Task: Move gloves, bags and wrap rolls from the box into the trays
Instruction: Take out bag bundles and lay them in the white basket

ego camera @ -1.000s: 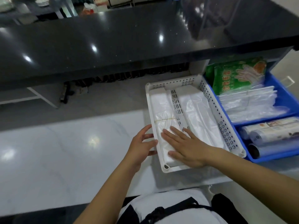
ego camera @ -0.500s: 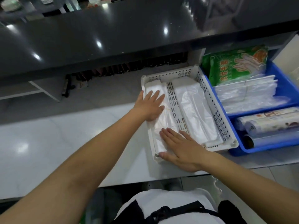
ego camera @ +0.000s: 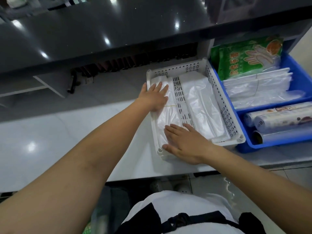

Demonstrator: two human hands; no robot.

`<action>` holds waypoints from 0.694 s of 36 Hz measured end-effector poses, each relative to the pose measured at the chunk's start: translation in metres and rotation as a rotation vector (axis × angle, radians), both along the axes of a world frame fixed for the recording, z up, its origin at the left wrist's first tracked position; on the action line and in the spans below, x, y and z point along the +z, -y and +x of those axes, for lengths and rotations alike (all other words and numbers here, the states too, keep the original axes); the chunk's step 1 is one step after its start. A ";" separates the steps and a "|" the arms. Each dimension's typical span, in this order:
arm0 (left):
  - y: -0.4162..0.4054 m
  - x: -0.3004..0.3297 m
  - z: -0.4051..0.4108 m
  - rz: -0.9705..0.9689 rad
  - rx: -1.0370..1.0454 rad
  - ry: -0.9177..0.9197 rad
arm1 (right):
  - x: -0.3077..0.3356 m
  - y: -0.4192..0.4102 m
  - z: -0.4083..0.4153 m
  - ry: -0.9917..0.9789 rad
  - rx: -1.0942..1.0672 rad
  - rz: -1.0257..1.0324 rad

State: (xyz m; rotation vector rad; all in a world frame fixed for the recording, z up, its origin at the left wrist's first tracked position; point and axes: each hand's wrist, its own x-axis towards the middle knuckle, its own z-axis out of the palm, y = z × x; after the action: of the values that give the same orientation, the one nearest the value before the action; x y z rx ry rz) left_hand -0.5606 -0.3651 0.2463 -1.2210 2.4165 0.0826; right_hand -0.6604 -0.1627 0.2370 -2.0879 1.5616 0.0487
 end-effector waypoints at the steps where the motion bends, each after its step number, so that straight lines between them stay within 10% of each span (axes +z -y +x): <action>1: -0.001 0.000 0.000 0.005 0.005 -0.002 | -0.001 -0.001 -0.001 0.004 0.009 -0.005; 9: -0.007 0.006 -0.007 0.023 0.039 0.000 | 0.017 -0.024 -0.006 0.092 0.130 0.090; 25: -0.127 0.000 0.039 -0.096 0.063 -0.001 | 0.019 -0.032 -0.029 0.452 -0.419 -0.078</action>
State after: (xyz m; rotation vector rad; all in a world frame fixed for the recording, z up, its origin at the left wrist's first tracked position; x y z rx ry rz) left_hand -0.5213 -0.2383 0.2467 -1.3403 2.4079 -0.0146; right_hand -0.6891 -0.1308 0.2558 -1.6296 1.6845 -0.5971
